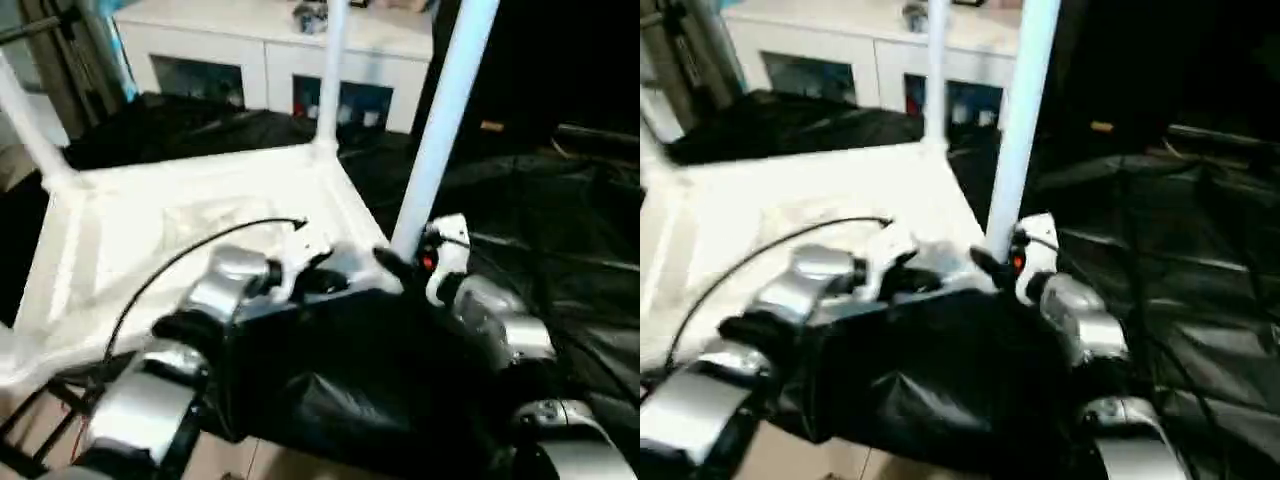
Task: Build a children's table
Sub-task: Rotate leg to tighten
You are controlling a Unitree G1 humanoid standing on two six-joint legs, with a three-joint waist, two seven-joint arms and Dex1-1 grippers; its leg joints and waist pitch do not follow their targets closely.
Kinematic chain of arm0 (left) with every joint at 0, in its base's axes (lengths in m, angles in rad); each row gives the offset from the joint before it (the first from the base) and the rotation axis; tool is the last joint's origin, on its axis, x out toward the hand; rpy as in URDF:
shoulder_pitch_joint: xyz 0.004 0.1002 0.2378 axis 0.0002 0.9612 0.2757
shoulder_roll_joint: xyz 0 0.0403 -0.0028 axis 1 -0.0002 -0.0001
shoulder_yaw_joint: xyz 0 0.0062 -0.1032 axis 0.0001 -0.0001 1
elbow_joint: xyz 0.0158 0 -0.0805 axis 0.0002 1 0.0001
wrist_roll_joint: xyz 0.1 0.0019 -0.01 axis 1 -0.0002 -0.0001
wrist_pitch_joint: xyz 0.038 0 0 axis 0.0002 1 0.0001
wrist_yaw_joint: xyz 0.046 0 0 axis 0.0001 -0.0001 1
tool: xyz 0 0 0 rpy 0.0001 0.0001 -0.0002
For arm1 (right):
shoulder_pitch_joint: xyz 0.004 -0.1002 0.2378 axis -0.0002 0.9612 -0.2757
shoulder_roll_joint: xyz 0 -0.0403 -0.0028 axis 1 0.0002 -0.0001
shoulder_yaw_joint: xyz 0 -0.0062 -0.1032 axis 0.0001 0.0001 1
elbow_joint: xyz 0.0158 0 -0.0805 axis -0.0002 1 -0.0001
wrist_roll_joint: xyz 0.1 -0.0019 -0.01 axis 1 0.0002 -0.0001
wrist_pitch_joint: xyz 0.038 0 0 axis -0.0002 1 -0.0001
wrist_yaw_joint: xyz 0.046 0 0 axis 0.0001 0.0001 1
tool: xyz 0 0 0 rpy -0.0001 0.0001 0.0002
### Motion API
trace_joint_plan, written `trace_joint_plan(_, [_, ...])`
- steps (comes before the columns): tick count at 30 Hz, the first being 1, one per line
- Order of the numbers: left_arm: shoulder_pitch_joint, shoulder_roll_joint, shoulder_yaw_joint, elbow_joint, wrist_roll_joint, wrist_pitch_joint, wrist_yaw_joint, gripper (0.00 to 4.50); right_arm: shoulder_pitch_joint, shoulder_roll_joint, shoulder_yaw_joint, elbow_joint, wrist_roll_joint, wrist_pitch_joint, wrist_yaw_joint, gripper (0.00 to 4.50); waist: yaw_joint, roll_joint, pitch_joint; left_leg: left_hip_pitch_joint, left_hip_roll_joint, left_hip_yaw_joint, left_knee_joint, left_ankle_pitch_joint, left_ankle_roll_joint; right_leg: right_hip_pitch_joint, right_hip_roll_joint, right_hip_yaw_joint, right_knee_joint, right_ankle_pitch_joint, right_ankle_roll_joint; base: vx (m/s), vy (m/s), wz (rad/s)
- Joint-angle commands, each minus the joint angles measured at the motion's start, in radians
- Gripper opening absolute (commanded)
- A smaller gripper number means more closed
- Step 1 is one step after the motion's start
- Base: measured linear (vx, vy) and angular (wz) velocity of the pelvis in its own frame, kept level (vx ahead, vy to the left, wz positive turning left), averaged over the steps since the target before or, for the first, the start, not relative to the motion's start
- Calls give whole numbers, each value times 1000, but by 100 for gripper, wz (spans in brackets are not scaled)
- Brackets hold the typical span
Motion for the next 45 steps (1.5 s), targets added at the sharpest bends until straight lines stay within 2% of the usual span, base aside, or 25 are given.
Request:
trace_joint_plan(1, [-36, -98, -17, -39, -38, -13, 9, 0, 12, 91, 71, 73, -30, 35, 4, 325, -3, 5, -53, 15, 5, -6, -70, -298, -7, 33, -35, 24, -78, -244, -196, 0, 0, 0])
trace_joint_plan(5, [-31, -104, -19, -44, -35, -12, 1, 0, -4, 99, 63, 88, -16, 35, 34, 358, -3, 7, -53, 16, 5, -6, -70, -302, 1, 34, -35, 24, -79, -239, -206, 0, 0, 0])
trace_joint_plan(7, [-32, -93, -19, -41, -32, -15, -7, 0, -5, 80, 84, 82, -35, 13, 55, 383, -3, 7, -53, 16, 6, -6, -71, -306, 2, 34, -35, 24, -79, -237, -204, 0, 0, 0])
trace_joint_plan(9, [-30, -81, -20, -39, -32, -21, -22, 0, 3, 62, 99, 63, -37, 8, 93, 387, -4, 6, -52, 15, 5, -6, -71, -309, 4, 35, -34, 24, -78, -235, -206, 0, 0, 0])
trace_joint_plan(12, [-17, -37, -31, -49, -38, -42, -108, 0, 33, -4, 139, -13, -27, -17, 249, 387, -1, 5, -54, 14, 6, -6, -69, -299, 15, 39, -35, 24, -79, -220, -205, 0, 0, 0])
trace_joint_plan(13, [-13, -26, -35, -53, -41, -47, -136, 0, 41, -21, 144, -37, -15, -12, 296, 387, 3, 4, -55, 11, 6, -4, -67, -277, 28, 44, -34, 24, -75, -183, -208, 0, 0, 0])
trace_joint_plan(15, [-5, -2, -39, -58, -45, -51, -185, 0, 60, -64, 161, -84, 3, 0, 403, 387, 9, 5, -60, 8, 8, -2, -61, -210, 47, 48, -32, 21, -58, -66, -243, 0, 0, 0])
trace_joint_plan(17, [-2, 13, -39, -60, -49, -59, -214, 0, 73, -91, 176, -112, 9, 12, 463, 387, 16, 6, -61, 10, 9, 1, -56, -179, 69, 49, -30, 20, -52, 2, -267, 0, 0, 0])
trace_joint_plan(19, [0, 27, -40, -60, -51, -62, -240, 0, 85, -116, 188, -134, 11, 21, 511, 387, 20, 6, -62, 10, 10, 3, -54, -170, 82, 50, -32, 20, -47, 29, -284, 0, 0, 0])
trace_joint_plan(21, [1, 57, -40, -59, -55, -70, -290, 0, 106, -165, 209, -171, 26, 41, 600, 387, 23, 3, -61, 11, 9, 3, -55, -177, 86, 52, -31, 19, -50, 11, -285, 0, 0, 0])
trace_joint_plan(22, [2, 66, -38, -58, -58, -75, -312, 0, 113, -179, 213, -183, 31, 48, 626, 387, 25, 5, -59, 12, 12, 3, -56, -190, 85, 50, -33, 20, -52, -13, -282, 0, 0, 0])
trace_joint_plan(24, [2, 88, -36, -57, -64, -81, -354, 0, 125, -204, 219, -205, 42, 72, 672, 387, 32, 4, -56, 15, 13, 2, -60, -225, 69, 47, -36, 20, -58, -87, -271, 0, 0, 0])
trace_joint_plan(27, [3, 105, -36, -57, -68, -79, -385, 0, 135, -223, 226, -226, 48, 92, 710, 387, 36, 5, -55, 17, 15, 2, -63, -241, 51, 44, -36, 22, -60, -120, -261, 0, 0, 0])
trace_joint_plan(30, [4, 123, -39, -58, -69, -78, -414, 0, 141, -236, 235, -240, 49, 109, 734, 387, 38, 6, -56, 16, 14, 1, -63, -235, 40, 45, -36, 22, -58, -114, -258, 0, 0, 0])
trace_joint_plan(31, [5, 126, -39, -59, -70, -79, -417, 0, 142, -238, 237, -243, 49, 112, 735, 373, 38, 6, -57, 16, 14, 0, -63, -227, 38, 45, -36, 22, -57, -99, -260, 0, 0, 0])
trace_joint_plan(34, [6, 128, -38, -58, -70, -77, -428, 0, 144, -236, 238, -252, 60, 133, 743, 364, 39, 5, -60, 15, 12, 2, -58, -192, 47, 47, -35, 21, -50, -39, -274, 0, 0, 0])
trace_joint_plan(37, [8, 127, -38, -59, -70, -77, -428, 0, 145, -234, 238, -256, 64, 139, 742, 325, 39, 5, -60, 14, 11, 2, -58, -185, 54, 48, -35, 20, -49, -31, -277, 0, 0, 0])
trace_joint_plan(39, [9, 121, -35, -56, -68, -78, -408, 0, 147, -227, 231, -256, 67, 143, 735, 319, 41, 5, -59, 15, 12, 2, -58, -192, 53, 47, -36, 20, -51, -44, -277, 0, 0, 0])
trace_joint_plan(45, [-11, 86, -9, -32, -67, -70, -293, 0, 128, -179, 181, -213, 66, 119, 620, 286, 40, 5, -56, 18, 13, 2, -62, -236, 27, 42, -38, 22, -59, -126, -257, 0, 0, 0])
